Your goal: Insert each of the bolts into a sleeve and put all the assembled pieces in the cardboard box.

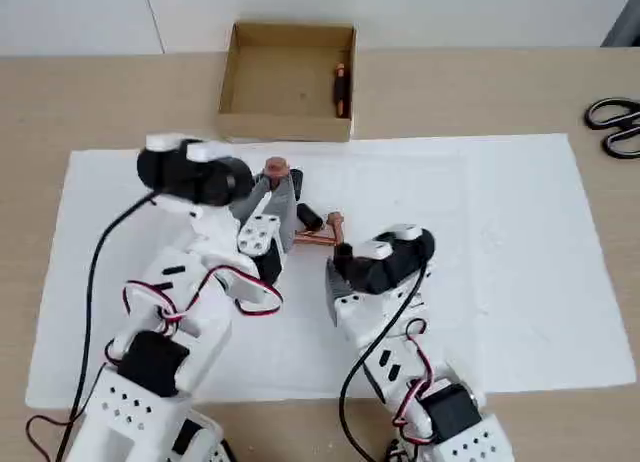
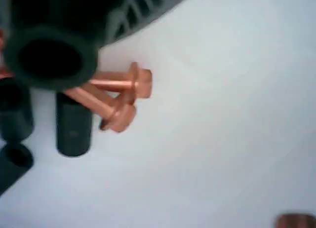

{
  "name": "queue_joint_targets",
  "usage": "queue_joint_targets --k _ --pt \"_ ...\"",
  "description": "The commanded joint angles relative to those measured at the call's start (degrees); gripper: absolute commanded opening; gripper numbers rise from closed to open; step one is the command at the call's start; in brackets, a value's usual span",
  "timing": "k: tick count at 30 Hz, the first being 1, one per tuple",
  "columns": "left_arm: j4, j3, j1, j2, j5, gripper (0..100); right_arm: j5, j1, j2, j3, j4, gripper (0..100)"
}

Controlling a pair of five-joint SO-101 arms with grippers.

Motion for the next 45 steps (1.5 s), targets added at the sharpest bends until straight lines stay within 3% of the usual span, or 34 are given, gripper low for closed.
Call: queue_joint_targets --k 1,10,27,45 --pt "-2.55 0.75 1.76 -2.37 -0.62 1 -0.70 -3.38 -0.75 0.70 -2.15 0.5" --pt "-2.46 3.12 4.22 -2.81 -0.70 1 -0.70 -7.96 -0.75 2.99 -6.90 0.5" --pt "-13.10 13.32 4.22 -9.58 -0.62 1 -0.70 -8.31 -0.75 2.99 -6.90 0.5" --pt "-13.10 14.29 4.40 -9.58 -0.44 1 -2.55 -10.24 -0.75 2.99 -6.90 0.5"
